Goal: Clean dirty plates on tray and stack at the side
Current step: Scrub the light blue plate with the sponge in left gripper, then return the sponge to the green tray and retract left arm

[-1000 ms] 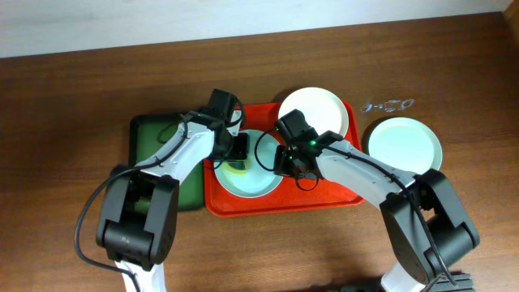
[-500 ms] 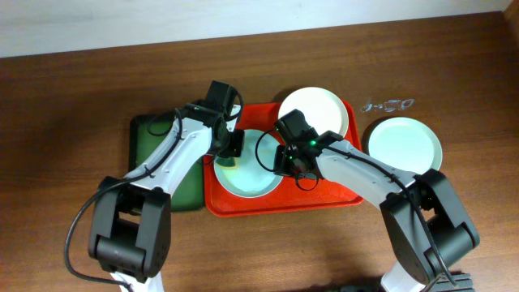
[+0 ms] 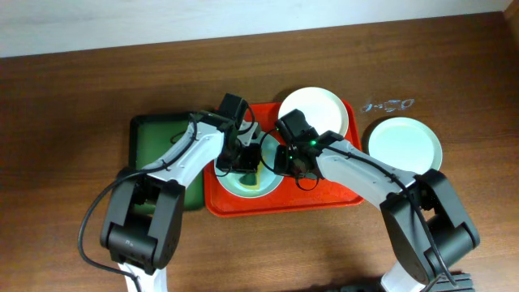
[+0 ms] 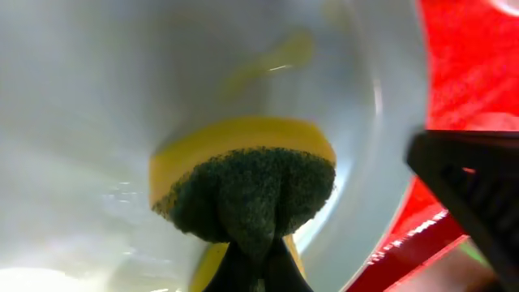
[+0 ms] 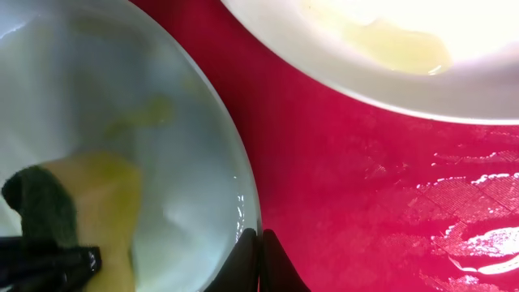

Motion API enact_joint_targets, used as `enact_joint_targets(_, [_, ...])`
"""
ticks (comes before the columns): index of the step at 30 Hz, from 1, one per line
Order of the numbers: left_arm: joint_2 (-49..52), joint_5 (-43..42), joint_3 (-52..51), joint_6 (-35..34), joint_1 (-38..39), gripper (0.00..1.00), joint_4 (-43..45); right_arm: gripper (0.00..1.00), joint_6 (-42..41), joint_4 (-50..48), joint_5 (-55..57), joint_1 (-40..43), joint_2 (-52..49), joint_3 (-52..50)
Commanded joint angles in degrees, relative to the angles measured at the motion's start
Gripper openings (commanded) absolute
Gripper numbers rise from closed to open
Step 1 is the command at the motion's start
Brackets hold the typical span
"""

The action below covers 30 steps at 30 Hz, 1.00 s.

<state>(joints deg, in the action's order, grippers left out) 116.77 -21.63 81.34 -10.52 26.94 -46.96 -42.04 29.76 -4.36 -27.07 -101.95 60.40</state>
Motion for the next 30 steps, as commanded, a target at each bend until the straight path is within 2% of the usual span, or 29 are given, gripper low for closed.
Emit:
enact_joint_targets(1, [-6.0,2.6,4.1,0.3,-2.9,0.0,-0.4,0.04,-0.2,-0.2,0.1,0.1,0.3,-0.2])
enact_joint_targets(8, [-9.6,28.5,4.3,0.3,-8.5,0.0,-7.1,0.04,-0.2,-0.2,0.1,0.1,0.3,-0.2])
enact_joint_targets(10, [-9.6,31.8,4.3,-1.0,-9.9,0.0,-8.2,0.04,-0.2,-0.2,0.1,0.1,0.3,-0.2])
enact_joint_targets(13, [-9.5,32.9,4.3,-1.9,-14.7,0.0,-9.7,0.04,-0.2,-0.2,0.1,0.1,0.3,-0.2])
enact_joint_targets(19, [-8.8,31.7,1.3,-1.9,-18.8,0.0,-10.2,0.04,-0.2,-0.2,0.1,0.1,0.3,-0.2])
enact_joint_targets(26, [-7.9,32.0,-5.4,-1.4,-18.8,0.0,-3.0,0.04,-0.2,-0.2,0.1,0.1,0.3,-0.2])
enact_joint_targets(28, [-7.9,32.0,-5.5,-1.4,-18.8,0.07,-3.0,0.04,-0.2,-0.2,0.4,0.1,0.3,-0.2])
enact_joint_targets(30, [-7.9,32.0,-5.2,-1.4,-18.8,0.36,-3.2,0.04,-0.2,-0.2,0.5,0.1,0.3,-0.2])
